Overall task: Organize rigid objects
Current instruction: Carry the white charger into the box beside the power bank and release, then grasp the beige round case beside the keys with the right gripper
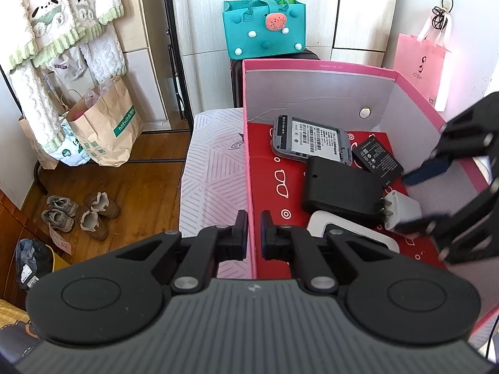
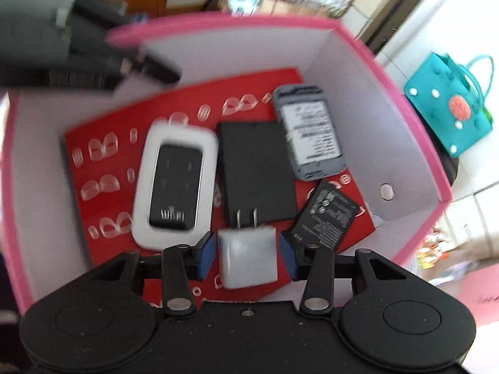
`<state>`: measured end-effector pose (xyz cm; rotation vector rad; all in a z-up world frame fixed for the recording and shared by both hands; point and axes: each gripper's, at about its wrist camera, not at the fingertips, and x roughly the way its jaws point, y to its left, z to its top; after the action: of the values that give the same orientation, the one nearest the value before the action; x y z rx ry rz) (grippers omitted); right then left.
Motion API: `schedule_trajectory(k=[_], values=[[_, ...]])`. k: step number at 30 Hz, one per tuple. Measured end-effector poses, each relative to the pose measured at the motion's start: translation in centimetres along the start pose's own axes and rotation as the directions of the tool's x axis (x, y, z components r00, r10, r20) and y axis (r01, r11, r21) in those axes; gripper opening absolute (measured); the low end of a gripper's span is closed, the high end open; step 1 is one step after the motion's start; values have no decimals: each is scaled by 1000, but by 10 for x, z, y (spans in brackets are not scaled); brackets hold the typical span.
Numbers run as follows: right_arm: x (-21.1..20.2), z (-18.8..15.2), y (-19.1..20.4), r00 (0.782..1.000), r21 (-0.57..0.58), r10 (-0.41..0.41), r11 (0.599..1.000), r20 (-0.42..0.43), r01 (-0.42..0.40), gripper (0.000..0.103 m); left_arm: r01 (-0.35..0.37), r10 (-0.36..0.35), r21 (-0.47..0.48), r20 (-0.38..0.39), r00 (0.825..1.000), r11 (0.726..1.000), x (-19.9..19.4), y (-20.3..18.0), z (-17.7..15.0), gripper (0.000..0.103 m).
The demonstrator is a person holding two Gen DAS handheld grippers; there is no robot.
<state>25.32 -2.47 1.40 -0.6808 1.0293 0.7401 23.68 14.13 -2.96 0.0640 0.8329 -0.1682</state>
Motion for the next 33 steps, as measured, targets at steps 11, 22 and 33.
schedule_trajectory(k=[11, 22, 33], values=[[-100, -78, -52, 936, 366, -164, 930, 310, 42, 63, -1, 1, 0, 0, 1000, 1000, 0, 0, 0, 6], [-83, -174, -81, 943, 511, -268, 849, 196, 135, 68, -9, 9, 13, 22, 1000, 1000, -1, -1, -2, 6], [-30, -221, -84, 927, 562, -345, 801, 149, 208, 73, -10, 10, 16, 19, 1000, 1000, -3, -1, -3, 6]])
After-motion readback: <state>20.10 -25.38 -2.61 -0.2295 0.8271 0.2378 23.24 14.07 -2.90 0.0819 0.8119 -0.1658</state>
